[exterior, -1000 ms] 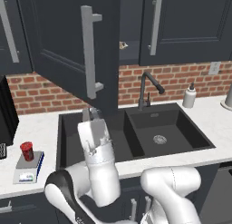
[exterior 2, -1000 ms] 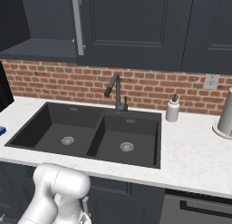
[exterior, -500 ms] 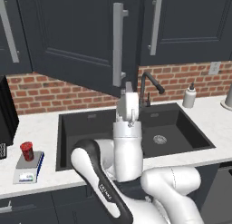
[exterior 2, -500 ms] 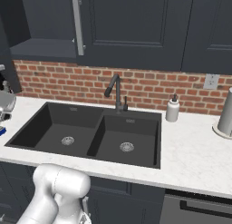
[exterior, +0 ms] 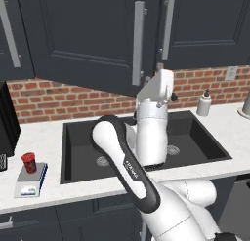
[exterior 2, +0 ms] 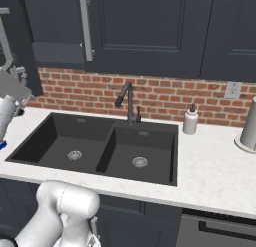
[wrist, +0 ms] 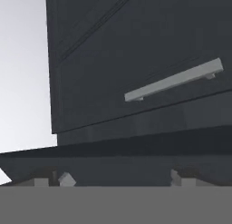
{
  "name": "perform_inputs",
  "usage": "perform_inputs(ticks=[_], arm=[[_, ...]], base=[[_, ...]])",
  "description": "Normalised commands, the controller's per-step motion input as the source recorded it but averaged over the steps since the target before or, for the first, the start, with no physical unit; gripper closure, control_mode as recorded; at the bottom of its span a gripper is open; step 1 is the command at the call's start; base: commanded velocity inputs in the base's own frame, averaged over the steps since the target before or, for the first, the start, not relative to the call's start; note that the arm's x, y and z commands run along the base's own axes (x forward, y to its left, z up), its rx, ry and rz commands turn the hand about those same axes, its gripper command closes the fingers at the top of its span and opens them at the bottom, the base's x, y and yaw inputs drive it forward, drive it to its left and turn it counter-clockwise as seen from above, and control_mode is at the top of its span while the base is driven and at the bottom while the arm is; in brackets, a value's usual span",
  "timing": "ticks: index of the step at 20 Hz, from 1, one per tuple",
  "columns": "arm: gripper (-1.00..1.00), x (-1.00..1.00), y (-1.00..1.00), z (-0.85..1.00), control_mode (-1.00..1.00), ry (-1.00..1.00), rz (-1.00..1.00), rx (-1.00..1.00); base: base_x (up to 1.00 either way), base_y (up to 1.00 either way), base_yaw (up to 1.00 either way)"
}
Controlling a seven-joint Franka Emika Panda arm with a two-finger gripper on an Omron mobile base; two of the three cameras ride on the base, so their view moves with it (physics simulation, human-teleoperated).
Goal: Pick the yogurt and place it on the digital scale for weighing, and close the cabinet.
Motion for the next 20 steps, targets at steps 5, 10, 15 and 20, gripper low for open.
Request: perform_inputs(ticks=[5,10,15,20], arm=[[-1.0,0.97,0.0,0.03,-1.0,0.27,0.0,0.02],[-1.0,1.0,0.0,-0.06,-1.0,0.34,0.0,0.0],[-1.0,1.0,0.0,-0.27,-1.0,0.36,0.04,0.01],[-1.0,1.0,0.01,-0.21,-1.0,0.29,0.06,0.0]], base=[[0.0,0.0,0.0],[0.0,0.0,0.0],[0.0,0.0,0.0],[0.0,0.0,0.0]])
